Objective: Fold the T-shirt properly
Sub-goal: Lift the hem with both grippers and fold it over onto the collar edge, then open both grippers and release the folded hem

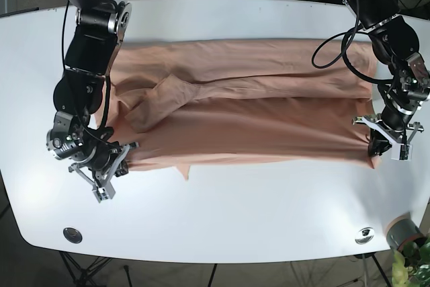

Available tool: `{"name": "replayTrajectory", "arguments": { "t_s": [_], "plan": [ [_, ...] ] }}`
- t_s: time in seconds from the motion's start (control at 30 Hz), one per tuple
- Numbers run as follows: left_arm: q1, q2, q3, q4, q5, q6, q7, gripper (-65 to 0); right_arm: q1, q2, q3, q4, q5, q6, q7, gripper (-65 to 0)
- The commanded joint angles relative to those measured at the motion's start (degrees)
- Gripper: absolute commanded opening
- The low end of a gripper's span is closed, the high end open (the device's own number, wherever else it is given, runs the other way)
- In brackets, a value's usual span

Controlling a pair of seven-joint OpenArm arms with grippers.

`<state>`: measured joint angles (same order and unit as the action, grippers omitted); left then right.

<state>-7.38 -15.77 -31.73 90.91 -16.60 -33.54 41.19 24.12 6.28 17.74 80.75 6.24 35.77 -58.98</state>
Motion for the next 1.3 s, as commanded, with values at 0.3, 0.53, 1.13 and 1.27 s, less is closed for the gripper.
{"name": "replayTrajectory", "arguments": {
  "t_s": [0.3, 0.53, 1.13, 1.27],
  "plan": [
    [6.2, -1.3, -0.6, 1.1, -0.3, 0.1, -1.3, -65.0, -10.8, 0.5, 0.2, 16.8, 0.0, -0.3, -1.4, -63.1],
    [11.3, -1.3, -0.7, 1.0, 0.0, 0.1, -1.3, -65.0, -18.0, 1.1, 0.2, 17.8, 8.7, -0.56, -1.4, -62.9],
    [19.5, -1.8, -0.7, 1.1, 0.2, 0.1, -1.1, -65.0, -26.9, 0.7, 2.7, 21.6, 11.1, -0.38, -1.4, -57.5],
    [20.7, -1.9, -0.2, 1.1, 0.3, 0.2, -1.0, -61.8, -28.3, 0.7, 2.8, 22.9, 11.1, -0.38, -1.4, -45.3]
  ]
}}
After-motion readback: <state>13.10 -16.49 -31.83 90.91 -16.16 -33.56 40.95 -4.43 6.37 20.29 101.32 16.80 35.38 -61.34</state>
